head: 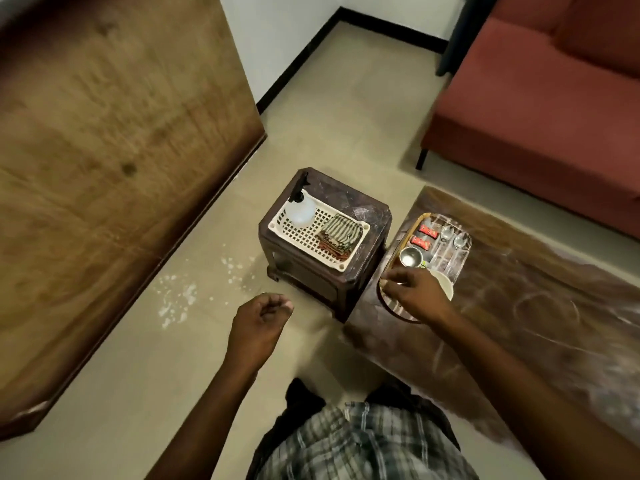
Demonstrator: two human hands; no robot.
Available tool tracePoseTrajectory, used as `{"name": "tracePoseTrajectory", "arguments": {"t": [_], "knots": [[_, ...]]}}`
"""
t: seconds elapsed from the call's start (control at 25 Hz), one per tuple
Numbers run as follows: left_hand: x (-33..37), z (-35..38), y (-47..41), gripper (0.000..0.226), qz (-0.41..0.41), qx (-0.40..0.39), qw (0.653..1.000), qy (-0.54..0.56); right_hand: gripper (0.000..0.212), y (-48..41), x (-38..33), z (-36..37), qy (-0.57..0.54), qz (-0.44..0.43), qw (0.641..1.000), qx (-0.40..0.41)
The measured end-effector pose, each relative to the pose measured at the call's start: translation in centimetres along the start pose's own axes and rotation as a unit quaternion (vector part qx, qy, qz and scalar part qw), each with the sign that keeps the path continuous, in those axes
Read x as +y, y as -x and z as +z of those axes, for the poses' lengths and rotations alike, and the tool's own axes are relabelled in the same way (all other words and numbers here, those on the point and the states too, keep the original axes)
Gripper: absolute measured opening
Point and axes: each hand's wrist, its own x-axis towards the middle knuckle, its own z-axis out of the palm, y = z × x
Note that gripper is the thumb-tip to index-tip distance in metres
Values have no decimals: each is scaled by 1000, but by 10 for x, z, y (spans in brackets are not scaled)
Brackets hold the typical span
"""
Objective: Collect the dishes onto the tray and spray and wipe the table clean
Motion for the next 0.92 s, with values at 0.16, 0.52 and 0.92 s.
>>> {"name": "tracePoseTrajectory", "arguments": {"t": [0.16, 0.52, 0.92], "knots": [[32, -24, -70, 11, 61, -33, 997, -30, 18, -28, -40, 26, -55, 0, 998, 43], [66, 0, -218, 77, 129, -79, 983, -103, 46, -143, -59, 69, -59, 90, 992, 72], [40, 48, -361, 106, 147, -158, 945, -246, 64, -251, -37, 116, 149, 138, 978, 41]]}}
